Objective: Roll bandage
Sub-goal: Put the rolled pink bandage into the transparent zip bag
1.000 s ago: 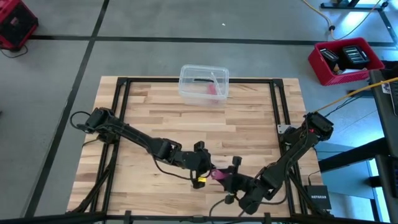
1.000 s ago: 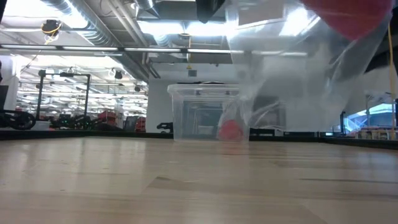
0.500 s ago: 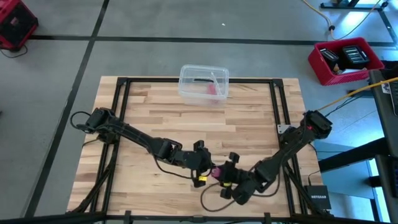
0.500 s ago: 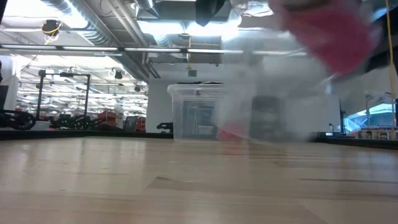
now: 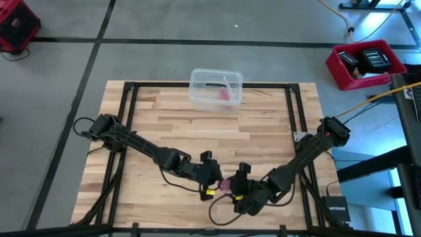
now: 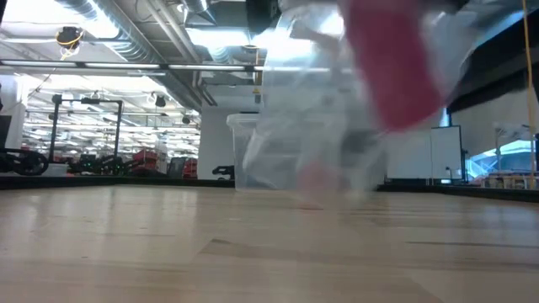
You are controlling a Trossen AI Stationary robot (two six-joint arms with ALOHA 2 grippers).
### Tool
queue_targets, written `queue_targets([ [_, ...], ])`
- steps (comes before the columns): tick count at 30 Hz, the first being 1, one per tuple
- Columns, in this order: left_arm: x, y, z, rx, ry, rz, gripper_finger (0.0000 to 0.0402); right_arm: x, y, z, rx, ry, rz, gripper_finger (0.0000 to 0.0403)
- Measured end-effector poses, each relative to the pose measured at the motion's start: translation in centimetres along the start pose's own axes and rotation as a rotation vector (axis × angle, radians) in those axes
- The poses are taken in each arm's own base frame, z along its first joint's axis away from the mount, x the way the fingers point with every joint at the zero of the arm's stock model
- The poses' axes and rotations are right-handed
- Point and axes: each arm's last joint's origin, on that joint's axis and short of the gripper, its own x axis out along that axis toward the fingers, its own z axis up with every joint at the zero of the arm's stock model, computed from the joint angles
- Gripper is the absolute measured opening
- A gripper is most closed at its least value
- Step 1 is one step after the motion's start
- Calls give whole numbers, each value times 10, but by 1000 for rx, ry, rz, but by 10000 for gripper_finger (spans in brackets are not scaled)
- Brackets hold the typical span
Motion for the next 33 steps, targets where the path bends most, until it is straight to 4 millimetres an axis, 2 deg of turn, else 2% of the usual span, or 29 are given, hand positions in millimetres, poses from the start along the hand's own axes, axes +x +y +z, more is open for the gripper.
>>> queue_targets([
  [8, 1, 7, -7, -13, 49, 106, 4, -1, 1, 1, 26, -13, 5, 274],
  [14, 1, 7, -6, -21, 38, 106, 4, -4, 6, -2, -18, -43, -3, 235],
  [17, 2, 7, -6, -22, 38, 107, 4, -5, 7, -2, -57, -58, -18, 191],
  [20, 2, 7, -6, -24, 33, 105, 4, -2, 6, -2, -91, -90, -73, 125],
  [24, 2, 5, -4, -32, 12, 94, 4, 12, 6, -6, -160, -93, -144, 25],
  [25, 2, 4, -4, -33, 6, 90, 4, 17, 5, -7, -169, -88, -152, 13],
  [30, 2, 3, -2, -42, -7, 76, 4, 42, 1, -9, -159, -86, -224, 31],
  [33, 2, 3, -3, -48, -5, 78, 4, 48, -2, -8, -150, -140, -307, 30],
])
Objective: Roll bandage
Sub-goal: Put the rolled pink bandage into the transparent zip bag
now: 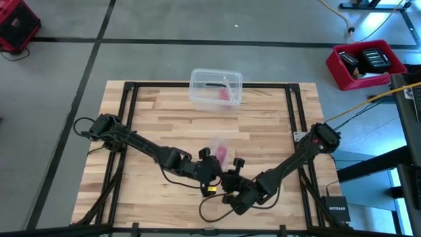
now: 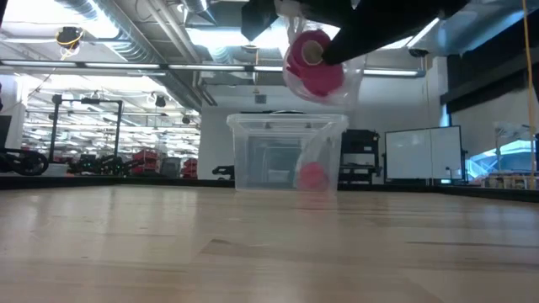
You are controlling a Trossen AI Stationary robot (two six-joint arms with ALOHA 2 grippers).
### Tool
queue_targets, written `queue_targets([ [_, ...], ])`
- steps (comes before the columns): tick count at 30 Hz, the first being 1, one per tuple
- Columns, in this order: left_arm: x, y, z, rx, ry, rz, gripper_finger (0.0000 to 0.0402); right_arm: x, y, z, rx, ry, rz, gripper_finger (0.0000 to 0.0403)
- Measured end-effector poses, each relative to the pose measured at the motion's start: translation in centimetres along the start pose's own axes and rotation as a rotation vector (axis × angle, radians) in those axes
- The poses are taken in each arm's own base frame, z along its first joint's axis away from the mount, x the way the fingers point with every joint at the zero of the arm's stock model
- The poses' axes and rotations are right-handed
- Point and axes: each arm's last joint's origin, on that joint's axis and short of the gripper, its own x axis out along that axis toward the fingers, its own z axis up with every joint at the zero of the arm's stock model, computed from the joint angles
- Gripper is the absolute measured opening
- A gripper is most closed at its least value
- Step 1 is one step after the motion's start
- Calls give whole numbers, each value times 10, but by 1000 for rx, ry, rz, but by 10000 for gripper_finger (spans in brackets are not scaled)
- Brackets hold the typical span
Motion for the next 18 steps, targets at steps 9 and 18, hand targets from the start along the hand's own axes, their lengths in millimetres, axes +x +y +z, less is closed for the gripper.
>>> queue_targets([
  [9, -1, -3, 1, -23, -13, -18, 4, -18, 8, 3, -50, -57, -58, 9],
  [18, 0, -5, 3, -37, -40, -35, 4, -46, 21, 7, -91, 14, 75, 5],
])
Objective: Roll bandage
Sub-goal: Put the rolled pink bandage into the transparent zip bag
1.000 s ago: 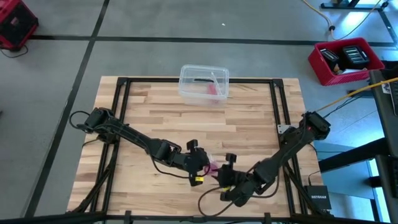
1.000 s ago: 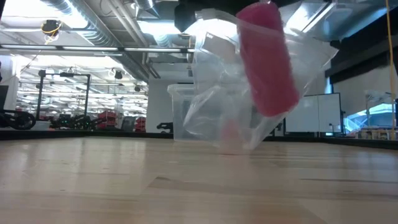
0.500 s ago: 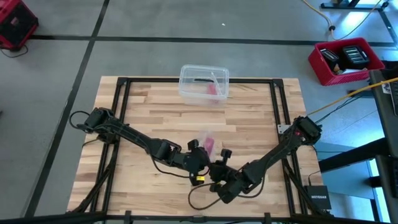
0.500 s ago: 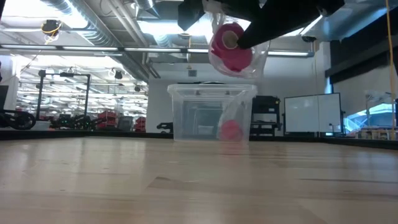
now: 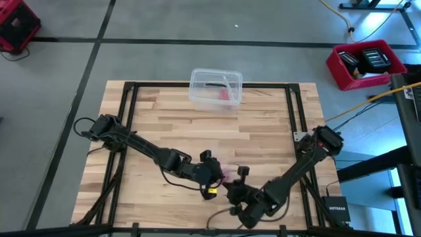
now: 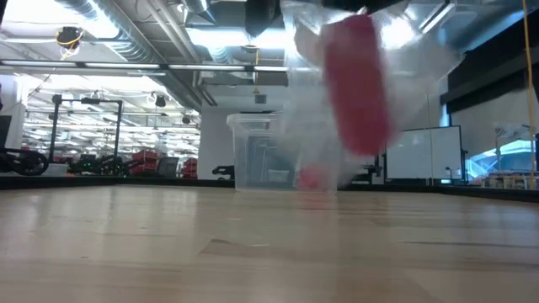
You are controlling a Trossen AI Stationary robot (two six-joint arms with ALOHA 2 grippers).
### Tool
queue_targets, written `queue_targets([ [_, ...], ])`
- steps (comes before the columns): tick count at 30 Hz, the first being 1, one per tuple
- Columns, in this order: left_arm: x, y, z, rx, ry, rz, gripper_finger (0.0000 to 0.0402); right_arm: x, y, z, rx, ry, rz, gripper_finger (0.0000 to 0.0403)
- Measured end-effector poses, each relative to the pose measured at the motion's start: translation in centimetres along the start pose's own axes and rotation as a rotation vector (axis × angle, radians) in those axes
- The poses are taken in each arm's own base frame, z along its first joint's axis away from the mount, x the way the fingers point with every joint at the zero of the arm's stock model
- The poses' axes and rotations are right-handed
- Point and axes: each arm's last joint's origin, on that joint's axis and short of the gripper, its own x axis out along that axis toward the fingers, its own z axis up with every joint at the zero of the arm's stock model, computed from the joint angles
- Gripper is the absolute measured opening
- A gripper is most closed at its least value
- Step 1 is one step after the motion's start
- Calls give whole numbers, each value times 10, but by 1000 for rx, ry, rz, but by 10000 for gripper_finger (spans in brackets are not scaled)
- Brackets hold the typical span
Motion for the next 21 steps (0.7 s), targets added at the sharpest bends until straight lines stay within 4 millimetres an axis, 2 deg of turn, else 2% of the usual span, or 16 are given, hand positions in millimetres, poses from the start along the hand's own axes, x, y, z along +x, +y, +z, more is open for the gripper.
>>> queue_targets([
  [5, 1, 2, 2, -30, -11, 4, 4, -31, 13, 4, -60, 15, 90, 12],
  [8, 1, 3, 2, -43, -12, 6, 4, -41, 17, 2, -95, -6, 95, 13],
  [16, 1, 2, 4, -81, -22, 2, 4, -40, 12, -2, -87, -9, 4, 14],
  [21, 1, 2, 4, -91, -23, 1, 4, -33, 6, -2, -99, -23, -73, 14],
])
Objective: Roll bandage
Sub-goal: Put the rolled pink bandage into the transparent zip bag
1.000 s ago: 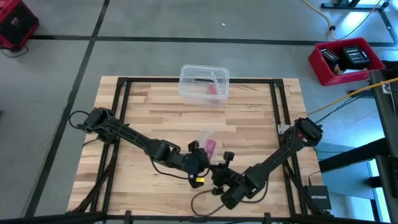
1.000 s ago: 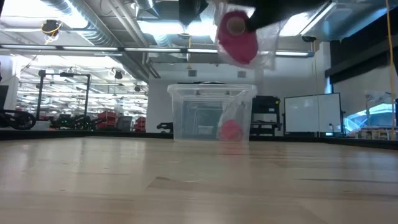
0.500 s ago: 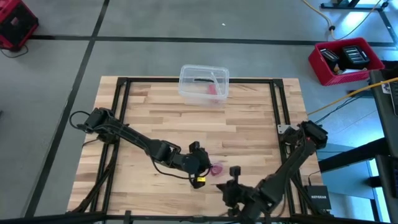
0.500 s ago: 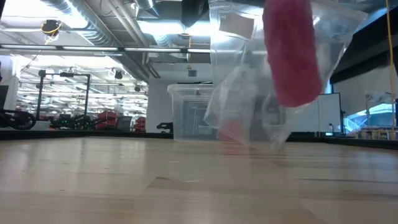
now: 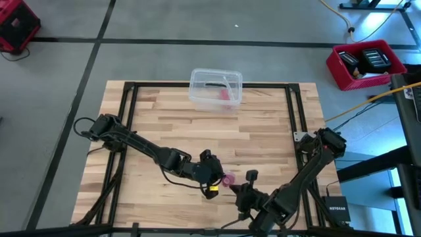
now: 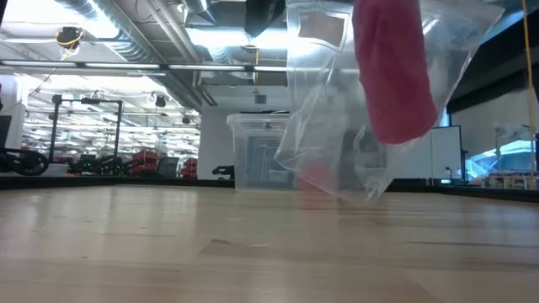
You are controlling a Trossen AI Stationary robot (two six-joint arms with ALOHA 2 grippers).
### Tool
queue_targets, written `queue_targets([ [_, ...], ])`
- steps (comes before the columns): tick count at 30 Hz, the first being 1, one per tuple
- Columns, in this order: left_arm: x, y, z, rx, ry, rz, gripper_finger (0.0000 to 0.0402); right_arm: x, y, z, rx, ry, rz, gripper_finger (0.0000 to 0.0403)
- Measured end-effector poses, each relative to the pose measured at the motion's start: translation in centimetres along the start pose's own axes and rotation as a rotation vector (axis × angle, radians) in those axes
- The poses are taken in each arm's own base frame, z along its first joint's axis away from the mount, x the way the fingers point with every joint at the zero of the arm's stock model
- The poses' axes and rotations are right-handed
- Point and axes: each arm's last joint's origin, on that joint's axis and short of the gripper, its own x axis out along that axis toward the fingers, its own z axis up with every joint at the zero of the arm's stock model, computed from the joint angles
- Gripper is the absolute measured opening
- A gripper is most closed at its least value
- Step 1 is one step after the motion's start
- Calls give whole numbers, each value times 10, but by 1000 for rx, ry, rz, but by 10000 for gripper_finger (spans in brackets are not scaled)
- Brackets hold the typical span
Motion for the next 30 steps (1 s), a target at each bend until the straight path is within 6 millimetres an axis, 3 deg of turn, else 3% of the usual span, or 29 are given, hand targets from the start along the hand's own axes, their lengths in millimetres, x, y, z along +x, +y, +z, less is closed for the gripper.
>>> queue_targets([
  [11, -1, -3, 1, -27, -19, -17, 4, 48, -13, -12, 10, 51, -63, 14],
  [19, -2, -4, 2, -38, -22, -18, 4, 54, -14, -3, -64, -34, -120, 14],
  [23, -3, -5, 2, -39, -19, -31, 4, 42, -7, -1, -94, -51, -87, 14],
  [30, -1, -4, 0, -26, -13, -10, 4, -1, 9, 6, -114, -116, 0, 14],
])
